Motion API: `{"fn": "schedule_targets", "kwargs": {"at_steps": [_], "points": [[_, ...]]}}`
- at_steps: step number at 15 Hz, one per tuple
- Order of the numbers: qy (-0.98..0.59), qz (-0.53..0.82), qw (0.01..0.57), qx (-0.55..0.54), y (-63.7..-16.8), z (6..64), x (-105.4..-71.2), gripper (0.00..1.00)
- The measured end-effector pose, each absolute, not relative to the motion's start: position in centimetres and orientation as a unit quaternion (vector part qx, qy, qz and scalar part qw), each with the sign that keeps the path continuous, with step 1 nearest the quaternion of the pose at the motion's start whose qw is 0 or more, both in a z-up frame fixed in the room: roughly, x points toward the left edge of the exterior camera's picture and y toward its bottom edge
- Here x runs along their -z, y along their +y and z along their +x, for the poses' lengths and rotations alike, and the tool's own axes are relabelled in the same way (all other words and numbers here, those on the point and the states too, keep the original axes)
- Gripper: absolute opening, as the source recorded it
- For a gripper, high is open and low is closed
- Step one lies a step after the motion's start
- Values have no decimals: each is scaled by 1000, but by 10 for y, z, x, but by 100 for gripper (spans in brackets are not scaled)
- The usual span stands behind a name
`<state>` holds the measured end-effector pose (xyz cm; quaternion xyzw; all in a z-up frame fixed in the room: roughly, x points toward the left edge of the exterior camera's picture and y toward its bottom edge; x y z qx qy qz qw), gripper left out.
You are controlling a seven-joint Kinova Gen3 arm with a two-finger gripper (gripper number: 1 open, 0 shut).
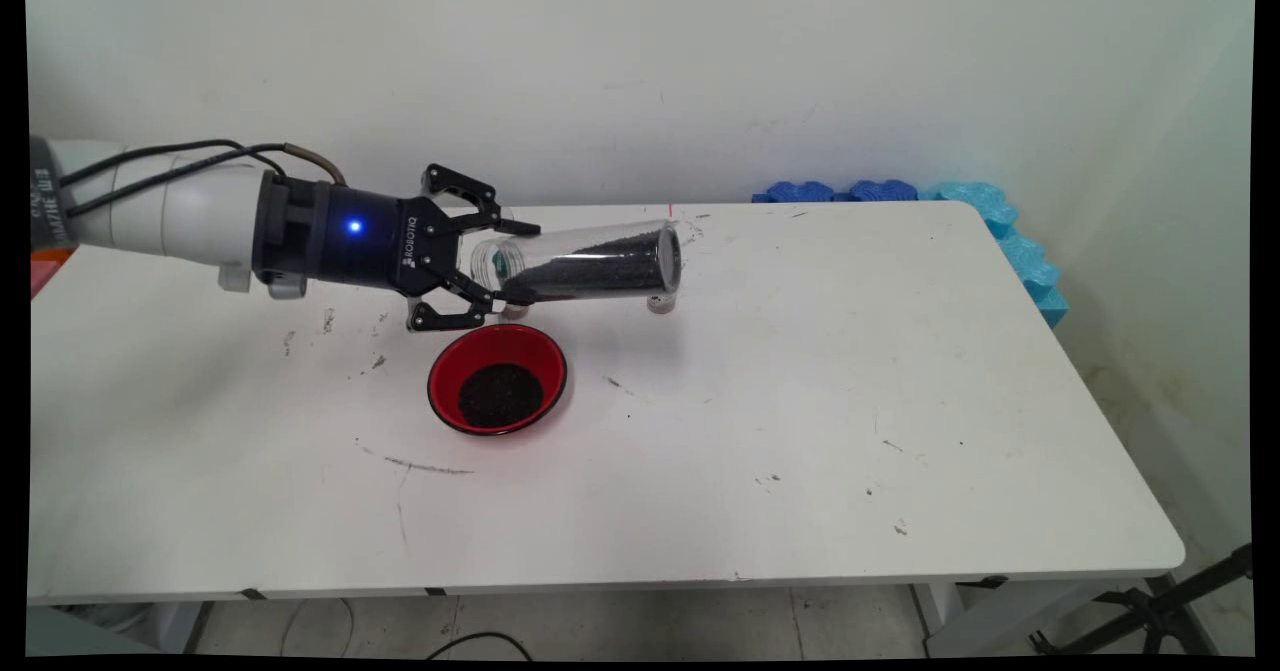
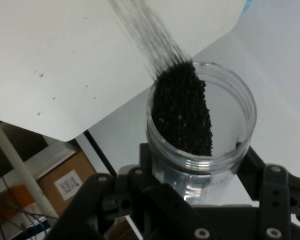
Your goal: Pour the black seasoning powder in the red bowl
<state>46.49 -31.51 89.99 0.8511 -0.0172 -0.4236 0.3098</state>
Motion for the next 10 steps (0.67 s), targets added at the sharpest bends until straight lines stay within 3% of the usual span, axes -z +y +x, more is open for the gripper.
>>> {"fn": "schedule_targets", "kwargs": {"at_steps": [10], "points": [[20,845,312,434,-311,468,-904,0]]}}
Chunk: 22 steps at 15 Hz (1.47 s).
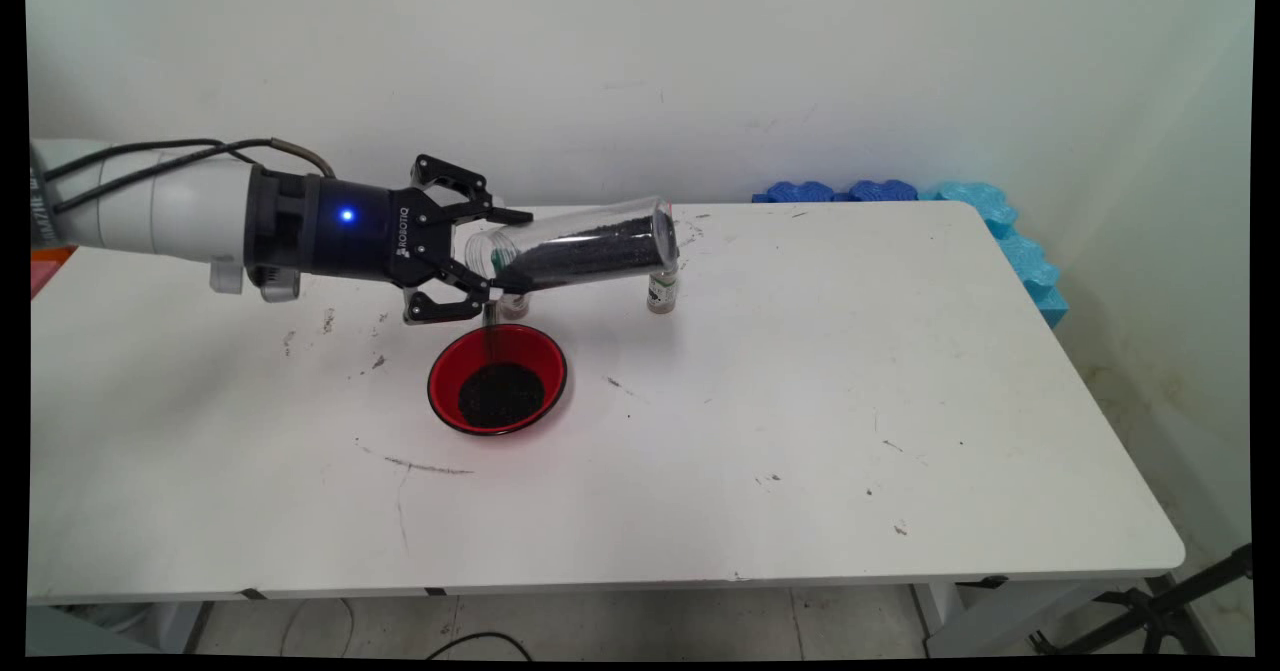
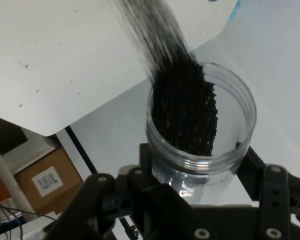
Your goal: Pour the black seasoning powder in the red bowl
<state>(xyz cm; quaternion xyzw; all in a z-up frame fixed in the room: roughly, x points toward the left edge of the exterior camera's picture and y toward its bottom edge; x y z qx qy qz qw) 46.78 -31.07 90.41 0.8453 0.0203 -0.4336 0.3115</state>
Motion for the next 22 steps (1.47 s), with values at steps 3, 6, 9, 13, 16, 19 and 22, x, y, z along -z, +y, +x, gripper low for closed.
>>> {"fn": "schedule_targets", "kwargs": {"at_steps": [3,6,9,13,16,19,22], "points": [[26,844,312,435,-311,468,-905,0],[32,843,314,436,-311,468,-905,0],[38,841,317,437,-312,468,-906,0],[44,837,321,440,-312,468,-907,0],[47,835,324,443,-312,467,-909,0],[49,833,325,445,-312,466,-909,0],[51,831,328,447,-312,466,-910,0]]}}
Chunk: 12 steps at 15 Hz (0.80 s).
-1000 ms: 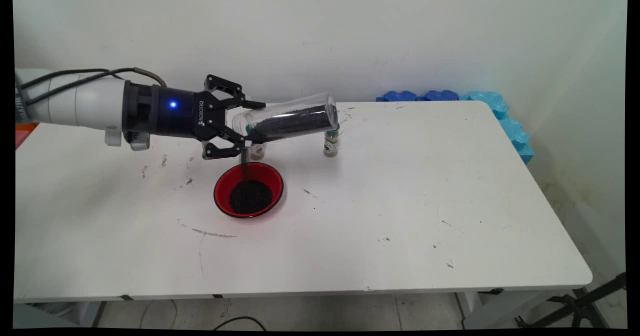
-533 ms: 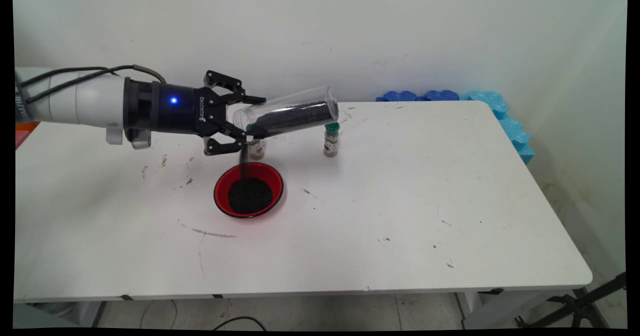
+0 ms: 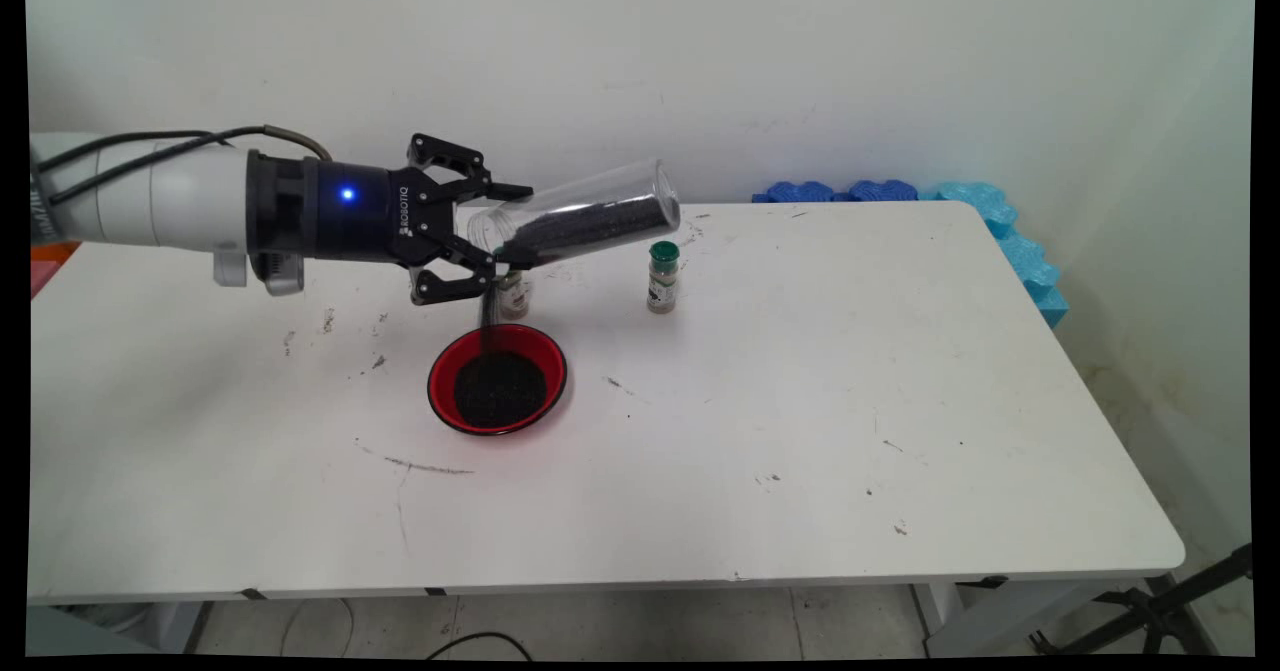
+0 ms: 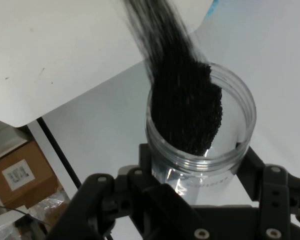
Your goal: Pour the black seasoning powder in the red bowl
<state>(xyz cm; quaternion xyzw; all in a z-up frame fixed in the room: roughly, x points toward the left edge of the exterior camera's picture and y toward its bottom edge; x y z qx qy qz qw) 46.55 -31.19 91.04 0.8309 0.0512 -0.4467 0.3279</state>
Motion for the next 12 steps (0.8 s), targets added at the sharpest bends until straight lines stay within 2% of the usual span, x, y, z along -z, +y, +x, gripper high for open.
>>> {"fn": "schedule_targets", "kwargs": {"at_steps": [12], "points": [[53,826,333,451,-311,464,-913,0]]}}
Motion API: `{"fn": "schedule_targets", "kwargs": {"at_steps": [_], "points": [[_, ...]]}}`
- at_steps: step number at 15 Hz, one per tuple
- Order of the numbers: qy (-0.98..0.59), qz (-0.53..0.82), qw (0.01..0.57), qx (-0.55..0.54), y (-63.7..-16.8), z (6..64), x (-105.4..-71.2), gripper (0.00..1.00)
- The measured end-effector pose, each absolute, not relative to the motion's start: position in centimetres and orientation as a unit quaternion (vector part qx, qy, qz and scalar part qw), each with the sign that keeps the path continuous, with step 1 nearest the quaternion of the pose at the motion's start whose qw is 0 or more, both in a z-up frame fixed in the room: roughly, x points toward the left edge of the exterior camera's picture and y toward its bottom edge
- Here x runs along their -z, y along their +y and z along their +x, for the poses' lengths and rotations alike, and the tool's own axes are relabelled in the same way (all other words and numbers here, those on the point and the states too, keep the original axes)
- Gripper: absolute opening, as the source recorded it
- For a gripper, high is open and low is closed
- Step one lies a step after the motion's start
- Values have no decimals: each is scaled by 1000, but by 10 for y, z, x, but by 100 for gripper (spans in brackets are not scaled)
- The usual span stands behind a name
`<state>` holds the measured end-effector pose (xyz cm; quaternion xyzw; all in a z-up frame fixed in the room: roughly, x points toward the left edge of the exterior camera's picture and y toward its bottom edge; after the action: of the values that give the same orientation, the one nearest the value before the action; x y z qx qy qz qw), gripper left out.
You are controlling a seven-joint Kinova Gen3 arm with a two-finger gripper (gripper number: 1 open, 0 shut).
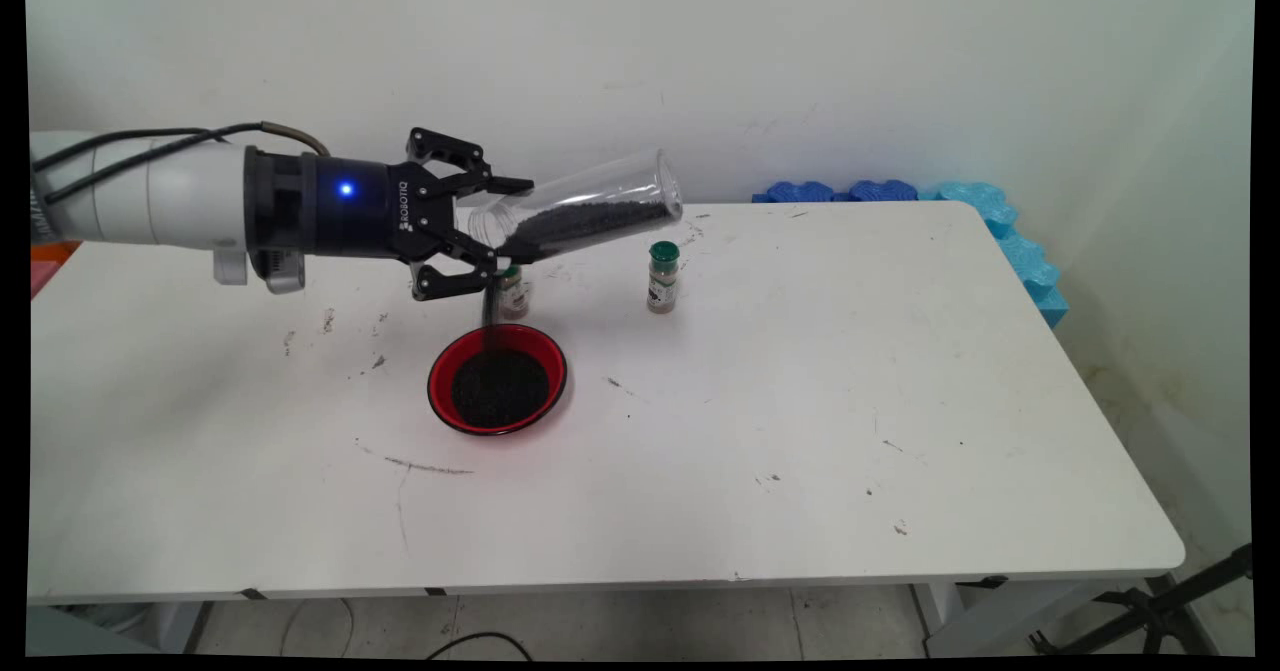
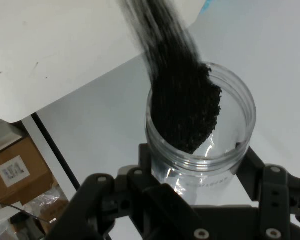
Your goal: Pour the black seasoning powder in the red bowl
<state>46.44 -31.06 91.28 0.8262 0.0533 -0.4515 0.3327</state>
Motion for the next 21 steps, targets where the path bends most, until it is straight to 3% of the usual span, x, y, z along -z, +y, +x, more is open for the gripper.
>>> {"fn": "schedule_targets", "kwargs": {"at_steps": [11,21], "points": [[29,833,335,440,-309,468,-912,0],[-94,852,351,377,-311,477,-907,0]]}}
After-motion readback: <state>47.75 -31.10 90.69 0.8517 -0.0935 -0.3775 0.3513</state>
